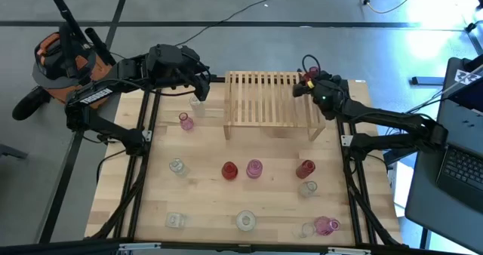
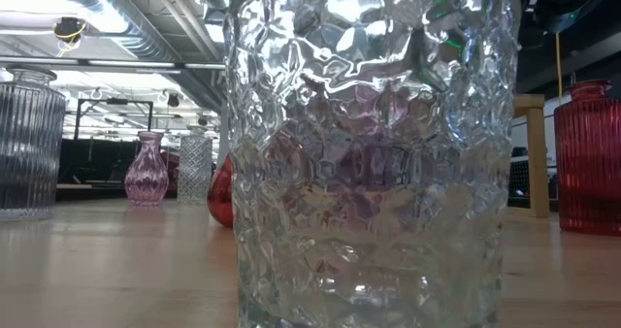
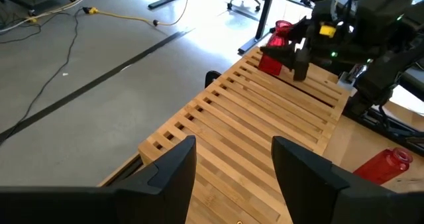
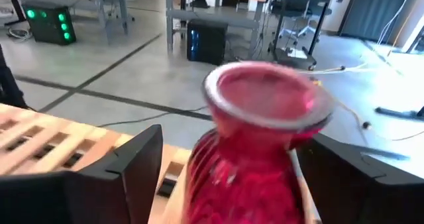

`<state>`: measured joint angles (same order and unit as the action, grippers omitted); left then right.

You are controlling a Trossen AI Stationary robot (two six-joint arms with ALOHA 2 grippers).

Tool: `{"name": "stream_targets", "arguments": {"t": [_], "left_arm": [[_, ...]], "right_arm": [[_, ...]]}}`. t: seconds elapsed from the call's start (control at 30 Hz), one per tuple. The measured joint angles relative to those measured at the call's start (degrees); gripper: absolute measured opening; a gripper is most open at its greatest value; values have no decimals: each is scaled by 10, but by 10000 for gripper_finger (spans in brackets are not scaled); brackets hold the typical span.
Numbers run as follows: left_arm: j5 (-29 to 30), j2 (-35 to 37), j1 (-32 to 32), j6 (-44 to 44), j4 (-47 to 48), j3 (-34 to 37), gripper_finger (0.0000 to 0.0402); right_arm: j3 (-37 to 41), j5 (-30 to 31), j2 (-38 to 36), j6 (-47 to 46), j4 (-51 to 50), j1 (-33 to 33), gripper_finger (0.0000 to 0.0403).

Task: Sort vases onto shelf
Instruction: Put the top right red vase on the shelf, then put the transparent vase on the shelf

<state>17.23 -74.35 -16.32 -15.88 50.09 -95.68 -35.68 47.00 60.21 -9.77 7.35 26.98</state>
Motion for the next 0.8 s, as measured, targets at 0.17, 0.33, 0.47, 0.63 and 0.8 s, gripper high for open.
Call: {"name": "stream_targets", "arguments": {"t": [0.17, 0.33, 0.47, 0.63, 0.8], "left_arm": [[-1, 0, 0, 0, 0, 0, 190], [-2, 0, 0, 0, 0, 0, 190], [-2, 0, 0, 0, 0, 0, 190], [-2, 0, 0, 0, 0, 0, 190], [-2, 0, 0, 0, 3, 0, 190]], "right_arm": [[-32, 7, -27, 49, 2, 0, 284], [-81, -17, -44, 99, 2, 0, 280], [-131, -84, -45, 134, 2, 0, 280], [-191, -296, -45, 231, 2, 0, 280], [-241, -538, -45, 295, 2, 0, 280]]}}
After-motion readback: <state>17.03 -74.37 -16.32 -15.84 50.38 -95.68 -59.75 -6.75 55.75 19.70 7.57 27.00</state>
